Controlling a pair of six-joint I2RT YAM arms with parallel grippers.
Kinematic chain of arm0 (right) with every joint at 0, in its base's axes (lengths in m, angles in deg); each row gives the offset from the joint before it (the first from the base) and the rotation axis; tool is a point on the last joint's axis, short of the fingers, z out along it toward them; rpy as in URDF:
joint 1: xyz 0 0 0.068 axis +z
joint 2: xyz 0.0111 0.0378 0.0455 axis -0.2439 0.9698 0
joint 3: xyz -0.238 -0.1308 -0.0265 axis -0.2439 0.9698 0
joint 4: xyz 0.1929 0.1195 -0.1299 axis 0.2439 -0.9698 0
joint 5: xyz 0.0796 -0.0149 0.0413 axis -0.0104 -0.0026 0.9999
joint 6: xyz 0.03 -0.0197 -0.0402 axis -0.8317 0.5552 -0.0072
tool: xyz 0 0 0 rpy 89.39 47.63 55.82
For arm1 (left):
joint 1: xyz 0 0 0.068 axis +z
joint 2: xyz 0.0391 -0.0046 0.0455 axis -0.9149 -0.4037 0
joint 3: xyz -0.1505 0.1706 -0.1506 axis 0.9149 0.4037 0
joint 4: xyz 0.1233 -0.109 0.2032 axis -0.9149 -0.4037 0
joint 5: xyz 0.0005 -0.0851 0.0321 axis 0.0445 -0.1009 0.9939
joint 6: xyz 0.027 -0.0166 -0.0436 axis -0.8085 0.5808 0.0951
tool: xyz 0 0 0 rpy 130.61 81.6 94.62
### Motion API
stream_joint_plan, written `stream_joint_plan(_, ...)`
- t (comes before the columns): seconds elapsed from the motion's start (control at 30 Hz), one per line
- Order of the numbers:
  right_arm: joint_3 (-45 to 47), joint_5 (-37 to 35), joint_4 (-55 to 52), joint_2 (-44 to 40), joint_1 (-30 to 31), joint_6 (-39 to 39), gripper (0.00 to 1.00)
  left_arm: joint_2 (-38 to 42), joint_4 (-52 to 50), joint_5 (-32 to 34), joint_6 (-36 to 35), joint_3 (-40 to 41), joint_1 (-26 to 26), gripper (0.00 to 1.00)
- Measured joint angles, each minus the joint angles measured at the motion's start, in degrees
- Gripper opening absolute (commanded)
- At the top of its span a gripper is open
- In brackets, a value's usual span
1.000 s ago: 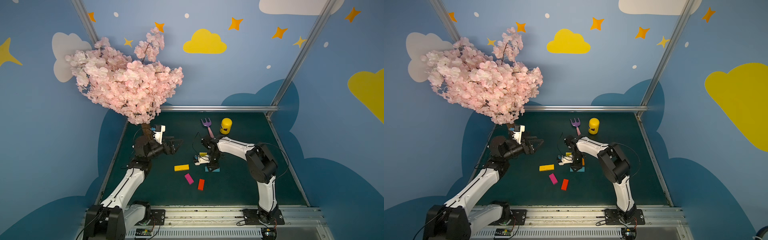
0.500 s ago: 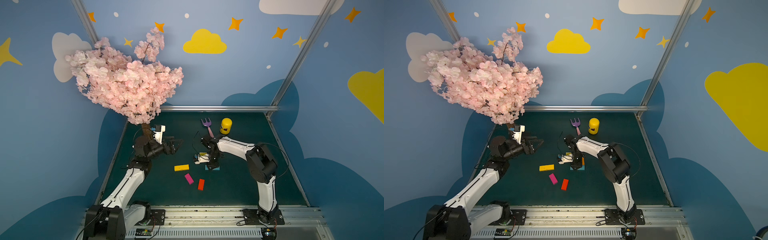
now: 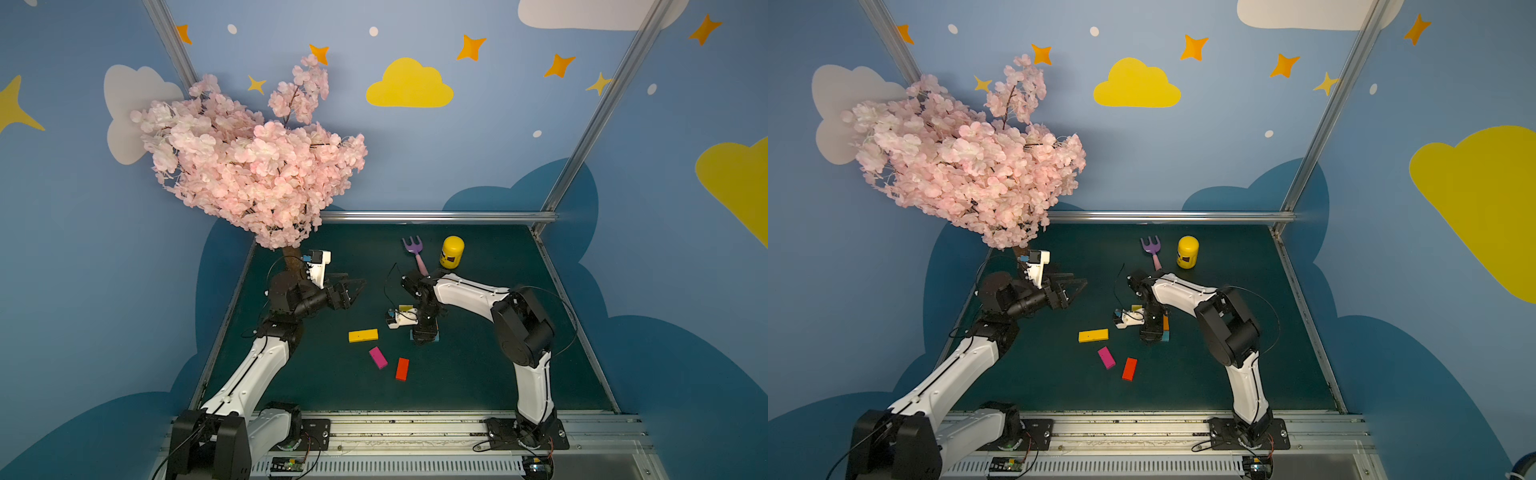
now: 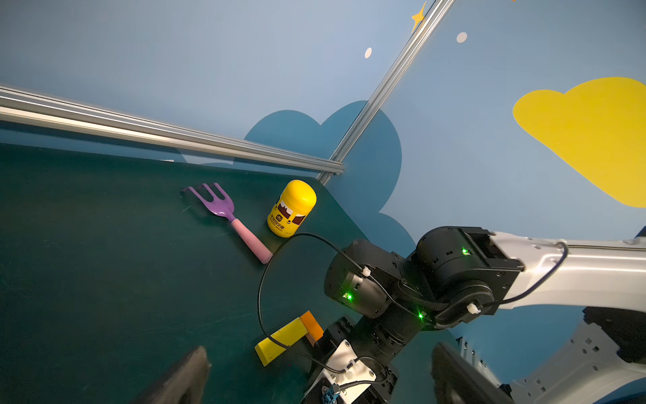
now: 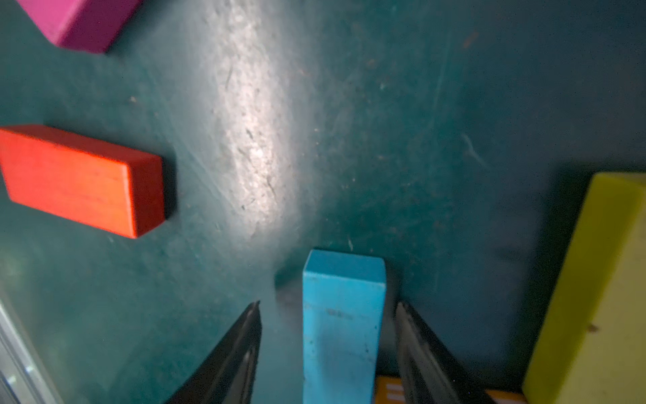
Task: Assemble the letter p with building blocks
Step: Assemble the building block at the center of the board, then move the building block to the center of the board.
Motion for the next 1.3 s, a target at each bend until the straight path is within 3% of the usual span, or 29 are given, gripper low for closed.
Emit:
stream_joint_plan(0.23,0.0,0.8,2.1,-6.6,0.4,-3.6,0.86,0.2,-4.2,0.5,-2.5,-1.0,-0.2,1.0)
stream_joint_plan(0.37,0.0,-0.2,6.5,-15.4,0.2,-8.9,0.88,0.2,-10.4,2.8,-6.6,-4.5,-2.1,1.0)
stream_joint_plan(0.63,7.1,-8.5,20.8,-32.5,-3.1,-28.8,0.9,-2.0,-23.4,12.0,-16.4,-9.7,-10.0,1.0)
stream_joint_plan(0.8,13.7,-2.1,29.9,-38.6,-12.4,-44.7,0.9,-3.7,-31.3,18.5,-21.6,-12.4,-14.1,1.0)
stream_joint_plan(0.93,16.9,0.9,32.7,-39.2,-19.7,-54.9,0.9,-8.2,-40.8,26.3,-26.7,-19.0,-20.5,1.0)
stream_joint_plan(1.1,24.0,3.5,34.5,-40.3,-21.6,-61.9,0.9,-15.9,-51.8,31.9,-32.4,-26.0,-27.0,0.99)
stream_joint_plan(1.3,30.4,7.4,37.0,-40.6,-22.6,-68.6,0.9,-20.2,-62.6,32.3,-39.2,-28.1,-27.6,0.99)
